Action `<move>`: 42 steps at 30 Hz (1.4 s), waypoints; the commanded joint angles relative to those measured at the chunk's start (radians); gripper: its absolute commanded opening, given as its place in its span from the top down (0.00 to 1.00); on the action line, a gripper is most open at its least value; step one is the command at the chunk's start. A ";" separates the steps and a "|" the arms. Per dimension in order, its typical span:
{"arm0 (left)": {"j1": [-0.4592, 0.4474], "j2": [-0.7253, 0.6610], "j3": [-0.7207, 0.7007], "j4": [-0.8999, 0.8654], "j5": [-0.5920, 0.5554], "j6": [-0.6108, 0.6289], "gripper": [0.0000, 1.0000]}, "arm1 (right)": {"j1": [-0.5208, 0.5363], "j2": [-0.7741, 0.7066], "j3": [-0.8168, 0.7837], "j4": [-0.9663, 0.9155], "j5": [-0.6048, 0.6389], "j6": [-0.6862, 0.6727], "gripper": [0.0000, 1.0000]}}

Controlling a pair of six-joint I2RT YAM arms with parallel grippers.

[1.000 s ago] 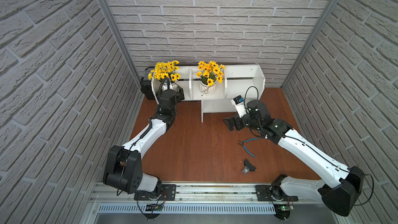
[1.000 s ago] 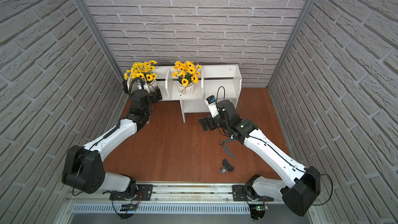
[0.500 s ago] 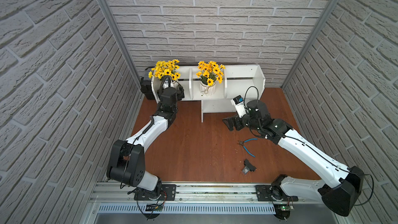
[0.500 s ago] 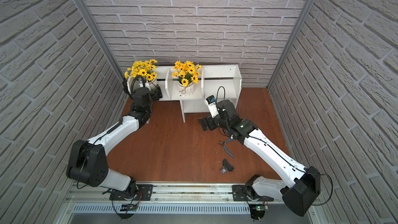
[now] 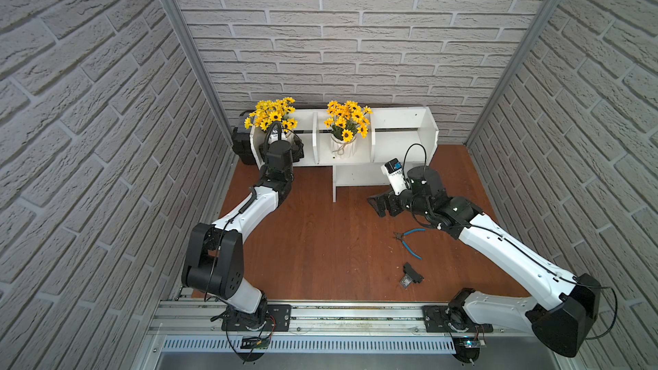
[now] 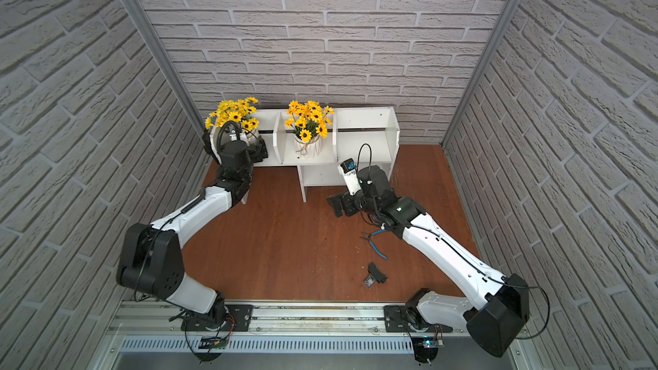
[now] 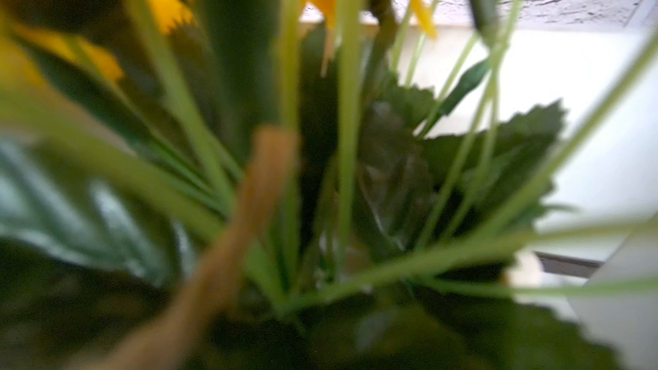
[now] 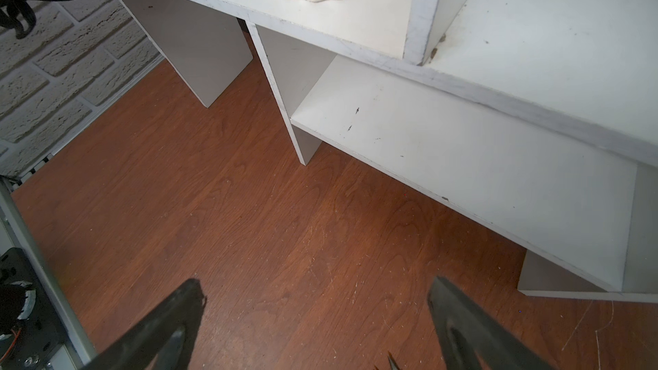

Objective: Take the sunflower pots off the shelves
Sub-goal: Pick up the sunflower pot from the shelf, then place the sunflower pot at the center of the board.

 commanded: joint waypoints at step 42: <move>-0.099 -0.419 0.050 -0.353 0.140 0.069 0.82 | -0.076 0.007 -0.016 -0.041 0.143 -0.052 0.00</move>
